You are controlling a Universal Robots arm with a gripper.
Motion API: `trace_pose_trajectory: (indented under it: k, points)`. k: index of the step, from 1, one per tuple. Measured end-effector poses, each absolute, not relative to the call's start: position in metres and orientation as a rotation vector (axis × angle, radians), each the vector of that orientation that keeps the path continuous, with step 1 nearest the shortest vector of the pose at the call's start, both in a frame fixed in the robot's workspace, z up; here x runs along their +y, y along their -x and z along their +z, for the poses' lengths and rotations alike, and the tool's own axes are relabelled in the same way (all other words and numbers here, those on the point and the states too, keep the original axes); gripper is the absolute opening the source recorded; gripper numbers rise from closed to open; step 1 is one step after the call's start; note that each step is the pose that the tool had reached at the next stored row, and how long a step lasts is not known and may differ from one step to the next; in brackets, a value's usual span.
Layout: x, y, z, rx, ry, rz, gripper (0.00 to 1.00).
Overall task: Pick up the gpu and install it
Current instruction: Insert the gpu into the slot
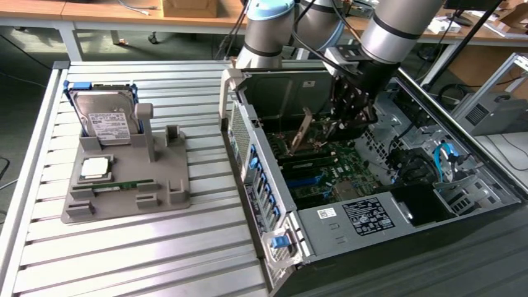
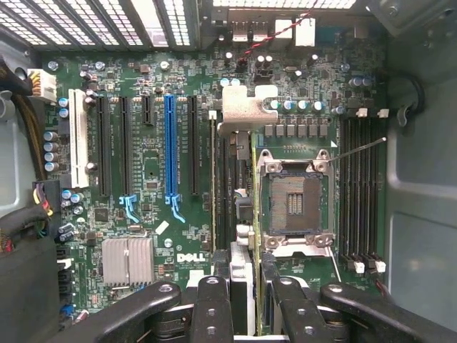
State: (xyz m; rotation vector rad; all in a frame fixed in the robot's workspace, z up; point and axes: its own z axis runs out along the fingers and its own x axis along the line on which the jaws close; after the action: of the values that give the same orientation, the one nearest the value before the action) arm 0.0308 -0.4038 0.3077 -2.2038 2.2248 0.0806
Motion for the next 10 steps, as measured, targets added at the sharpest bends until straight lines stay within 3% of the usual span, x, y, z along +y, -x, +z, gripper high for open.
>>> trace_pose_trajectory:
  k: [10]
  points:
    - [-0.4075, -0.0307, 0.3074, 2.225, 2.204, 0.081, 0.27]
